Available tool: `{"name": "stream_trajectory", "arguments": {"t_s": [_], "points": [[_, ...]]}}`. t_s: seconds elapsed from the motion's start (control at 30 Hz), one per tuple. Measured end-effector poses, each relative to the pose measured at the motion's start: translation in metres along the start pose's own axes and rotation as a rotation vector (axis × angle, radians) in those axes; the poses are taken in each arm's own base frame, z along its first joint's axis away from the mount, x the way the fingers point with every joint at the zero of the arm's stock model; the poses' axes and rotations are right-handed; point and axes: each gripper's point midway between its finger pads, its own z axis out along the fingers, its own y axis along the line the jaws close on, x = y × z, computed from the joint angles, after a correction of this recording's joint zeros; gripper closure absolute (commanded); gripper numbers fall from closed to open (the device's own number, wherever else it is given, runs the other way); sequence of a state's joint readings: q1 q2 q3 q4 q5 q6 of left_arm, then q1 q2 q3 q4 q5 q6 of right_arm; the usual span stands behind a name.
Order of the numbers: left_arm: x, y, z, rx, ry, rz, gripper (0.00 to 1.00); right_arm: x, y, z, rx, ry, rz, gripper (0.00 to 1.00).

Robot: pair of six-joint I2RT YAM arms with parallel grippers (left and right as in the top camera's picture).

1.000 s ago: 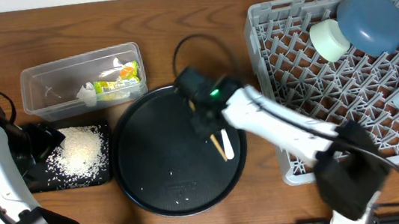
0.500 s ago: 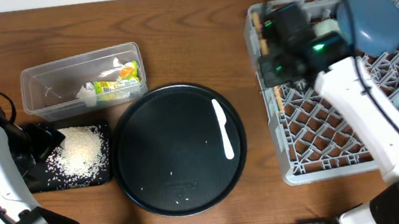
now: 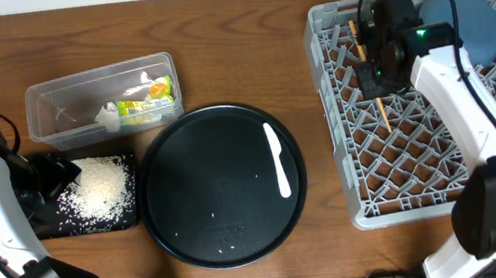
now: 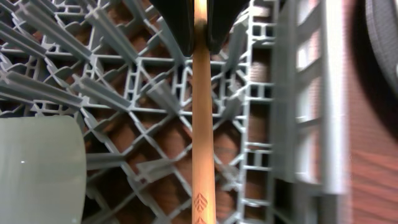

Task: Sort waste into correct bins and load items into the dishwasher rack
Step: 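Carry the chopstick right and lower it into the dish rack, then release the chopstick in the rack and move the right gripper back to the tray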

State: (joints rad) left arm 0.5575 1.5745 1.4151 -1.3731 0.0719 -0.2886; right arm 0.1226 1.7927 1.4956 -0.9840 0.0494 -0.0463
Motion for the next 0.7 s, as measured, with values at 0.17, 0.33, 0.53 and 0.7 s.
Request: {"name": "stream_trajectory", "arguments": {"t_s": [0.17,0.33,0.53,0.7], "points": [[0.000,0.000,0.000,0.000,0.000,0.000,0.12,0.002,-0.006,0.021,0.006,0.040,0.000,0.98],[0.000,0.000,0.000,0.000,0.000,0.000,0.12,0.004,-0.005,0.032,0.003,0.062,-0.005,0.78],[0.000,0.000,0.000,-0.001,0.001,0.000,0.12,0.001,-0.001,0.025,-0.006,0.059,-0.021,0.48],[0.001,0.000,0.000,-0.001,0.003,0.000,0.12,-0.017,0.004,-0.009,-0.026,0.028,-0.007,0.50]]}}
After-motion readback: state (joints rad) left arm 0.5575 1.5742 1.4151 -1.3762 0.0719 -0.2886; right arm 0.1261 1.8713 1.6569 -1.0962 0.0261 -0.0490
